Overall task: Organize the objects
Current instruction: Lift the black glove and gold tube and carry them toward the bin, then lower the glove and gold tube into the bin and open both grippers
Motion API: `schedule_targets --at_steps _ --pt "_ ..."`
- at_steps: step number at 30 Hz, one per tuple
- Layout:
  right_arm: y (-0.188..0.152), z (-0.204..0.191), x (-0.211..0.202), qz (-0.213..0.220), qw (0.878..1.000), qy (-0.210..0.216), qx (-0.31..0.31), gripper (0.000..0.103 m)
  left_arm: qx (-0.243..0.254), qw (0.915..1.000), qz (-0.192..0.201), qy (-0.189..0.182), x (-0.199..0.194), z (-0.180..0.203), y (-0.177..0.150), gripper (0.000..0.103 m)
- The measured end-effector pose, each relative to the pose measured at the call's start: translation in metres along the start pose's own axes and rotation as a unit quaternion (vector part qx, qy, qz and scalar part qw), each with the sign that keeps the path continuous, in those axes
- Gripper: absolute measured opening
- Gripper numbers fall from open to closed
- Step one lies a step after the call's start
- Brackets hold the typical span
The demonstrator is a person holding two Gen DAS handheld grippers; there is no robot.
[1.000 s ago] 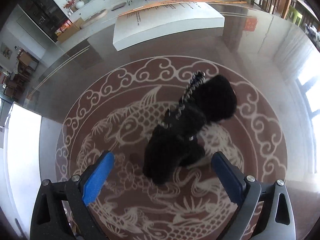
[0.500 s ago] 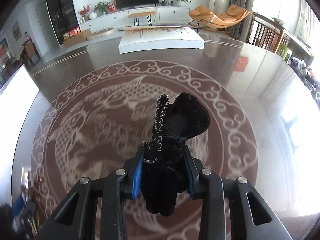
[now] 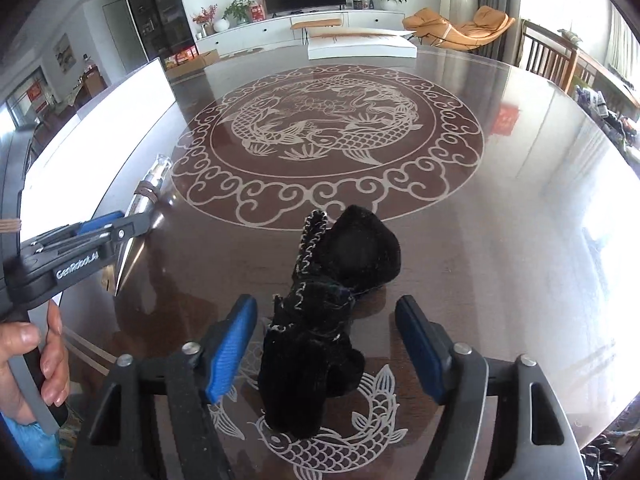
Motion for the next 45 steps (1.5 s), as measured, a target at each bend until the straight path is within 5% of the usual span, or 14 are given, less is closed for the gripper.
schedule_targets --at_steps 8,10,12,13,22,30,36,40,45 --pt "0.001 -0.011 0.011 -0.03 1.0 0.0 -0.008 0.074 0.03 0.9993 0.008 0.019 0.002 0.001 -0.004 0.069" --pt "0.002 -0.013 0.012 -0.034 0.999 -0.015 -0.023 0.049 0.037 0.9992 0.008 0.015 0.004 0.01 0.002 0.069" --pt "0.001 -0.013 0.01 -0.039 0.998 -0.029 -0.032 0.038 0.043 0.9989 0.018 0.009 0.005 0.019 0.009 0.049" --pt "0.001 -0.011 0.008 -0.039 0.999 -0.02 -0.022 0.037 0.051 0.9983 0.025 0.011 0.004 0.023 0.012 0.025" --pt "0.01 -0.008 -0.024 -0.016 1.0 0.005 0.004 0.037 -0.013 0.9975 0.051 -0.048 -0.036 0.016 0.005 0.024" --pt "0.046 -0.046 -0.051 0.011 0.999 0.048 -0.012 0.037 -0.092 0.9835 0.124 -0.094 -0.131 -0.04 0.027 0.024" --pt "0.095 -0.141 -0.067 0.029 0.989 0.126 -0.074 0.037 -0.15 0.9774 0.146 -0.028 -0.174 -0.145 0.029 0.024" --pt "0.113 -0.233 -0.062 0.015 0.971 0.196 -0.133 0.037 -0.169 0.9788 0.099 0.061 -0.156 -0.218 0.011 0.024" --pt "0.099 -0.329 -0.017 -0.062 0.947 0.261 -0.179 0.037 -0.194 0.9737 0.018 0.118 -0.12 -0.271 -0.017 0.025"
Point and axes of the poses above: each gripper's, at about its wrist camera, not at the fingertips, and x roughly the way its jaws point, z to its right, y to its top, the point moved 7 cm from there along x, roughly the way its jaws point, and after that the axes turned 10 degrees about y, right-handed, at the moved point
